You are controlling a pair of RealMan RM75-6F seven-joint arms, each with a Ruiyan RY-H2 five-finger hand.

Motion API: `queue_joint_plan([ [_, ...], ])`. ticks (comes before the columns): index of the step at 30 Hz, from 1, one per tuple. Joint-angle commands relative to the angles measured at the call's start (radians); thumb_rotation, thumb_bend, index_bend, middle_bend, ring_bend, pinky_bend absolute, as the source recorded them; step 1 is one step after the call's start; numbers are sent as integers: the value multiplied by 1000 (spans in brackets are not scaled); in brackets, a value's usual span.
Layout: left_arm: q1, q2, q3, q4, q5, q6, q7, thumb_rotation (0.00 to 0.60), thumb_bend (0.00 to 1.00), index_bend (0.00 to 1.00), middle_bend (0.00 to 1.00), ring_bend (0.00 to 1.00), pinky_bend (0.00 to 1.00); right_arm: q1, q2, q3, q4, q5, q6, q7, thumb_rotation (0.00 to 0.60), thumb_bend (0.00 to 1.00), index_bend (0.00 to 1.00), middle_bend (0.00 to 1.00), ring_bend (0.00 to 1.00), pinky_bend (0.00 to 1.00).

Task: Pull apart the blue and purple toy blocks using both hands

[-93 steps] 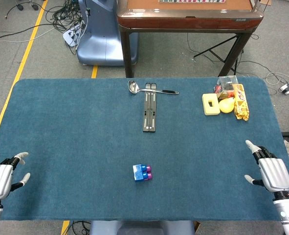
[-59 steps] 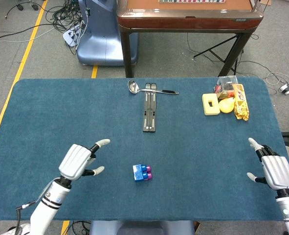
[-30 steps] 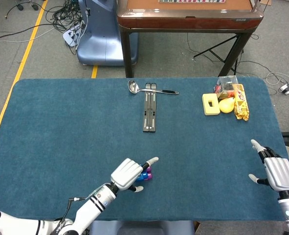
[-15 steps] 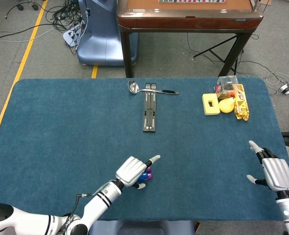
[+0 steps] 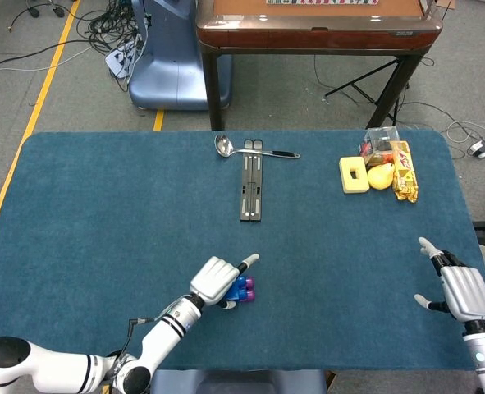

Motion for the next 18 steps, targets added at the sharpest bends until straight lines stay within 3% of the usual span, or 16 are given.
queue_joint_plan([
  [1,1,11,9,30,25,15,-7,600,0,76,1000,1000,1000,0,-1,1,1,0,0,1,600,0,91,240,198,441],
  [10,5,55,26,33,11,11,-6,600,0,106,1000,1000,1000,6,-5,2,1,2,-9,-2,600,0,91,240,198,441],
  [18,-19,95,27,-5,-26,-31,0,600,0,198,1000,1000,1000,7,-2,3,-8,2,-7,-7,600,0,105,240,198,441],
])
